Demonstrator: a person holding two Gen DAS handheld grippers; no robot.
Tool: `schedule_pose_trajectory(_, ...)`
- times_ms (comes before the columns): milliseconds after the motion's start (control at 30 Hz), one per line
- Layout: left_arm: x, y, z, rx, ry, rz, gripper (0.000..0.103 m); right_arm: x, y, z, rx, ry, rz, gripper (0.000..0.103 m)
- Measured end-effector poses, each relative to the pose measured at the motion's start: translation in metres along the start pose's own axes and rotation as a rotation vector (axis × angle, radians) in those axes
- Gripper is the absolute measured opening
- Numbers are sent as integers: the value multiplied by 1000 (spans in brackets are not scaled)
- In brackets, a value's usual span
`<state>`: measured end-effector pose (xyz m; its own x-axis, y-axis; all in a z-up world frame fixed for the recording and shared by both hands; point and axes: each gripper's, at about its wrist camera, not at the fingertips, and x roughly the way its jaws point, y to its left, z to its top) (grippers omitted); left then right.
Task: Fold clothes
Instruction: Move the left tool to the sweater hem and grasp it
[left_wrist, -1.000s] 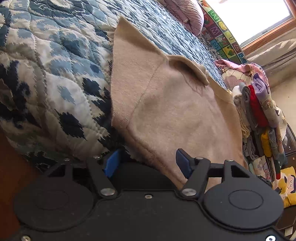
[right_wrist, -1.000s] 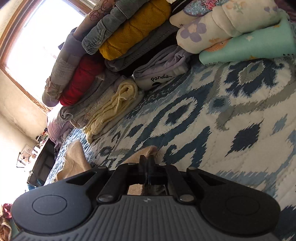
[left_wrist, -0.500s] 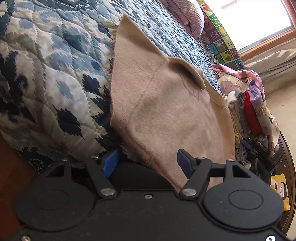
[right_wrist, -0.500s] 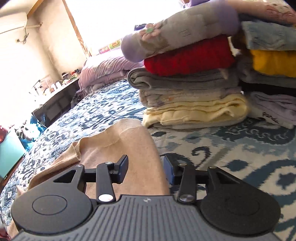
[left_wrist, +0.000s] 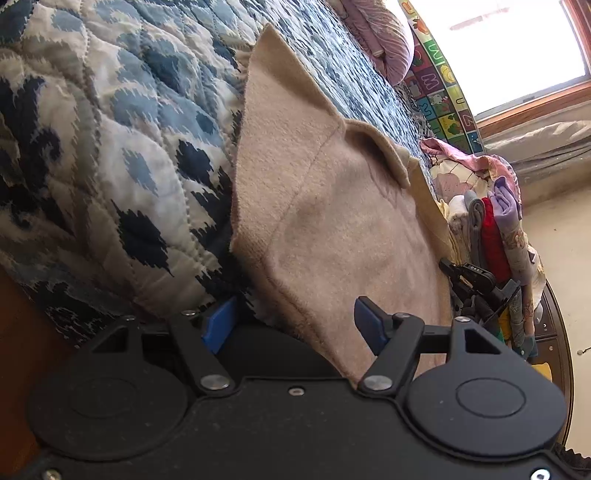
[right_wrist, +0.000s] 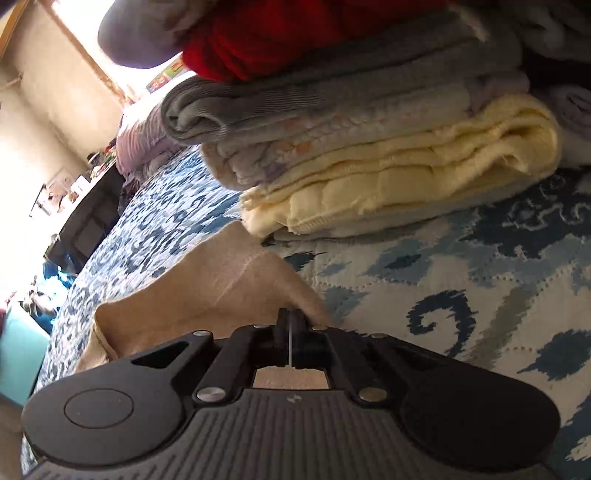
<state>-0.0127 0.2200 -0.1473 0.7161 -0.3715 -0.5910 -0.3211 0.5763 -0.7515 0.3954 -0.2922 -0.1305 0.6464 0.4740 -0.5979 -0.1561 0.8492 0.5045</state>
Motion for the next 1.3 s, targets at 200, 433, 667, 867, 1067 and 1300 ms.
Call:
schedule_pose_trajectory(200, -7, 5, 0, -21, -11, -19, 70, 24, 18, 13, -70, -5, 1, 7)
schedule_pose_trajectory(433, -53, -48, 20, 263, -88, -71, 70, 33, -16, 16, 46, -29, -50, 0)
schedule_pose_trajectory(667, 23, -175, 53, 1087, -159, 163, 70, 10, -19, 3, 149, -36, -11, 15)
schedule_pose_trajectory(867, 164, -214, 68, 1457, -35, 276, 69, 7, -3, -10, 116, 4, 29, 23)
schedule_pose_trajectory(1067, 229, -215, 111, 1333, 119, 226, 8, 4, 4, -15, 89, -15, 34, 23)
schedule_pose_trajectory(1300, 204, -158, 241, 584, 0, 147, 10, -8, -6, -6, 74, -96, -24, 32)
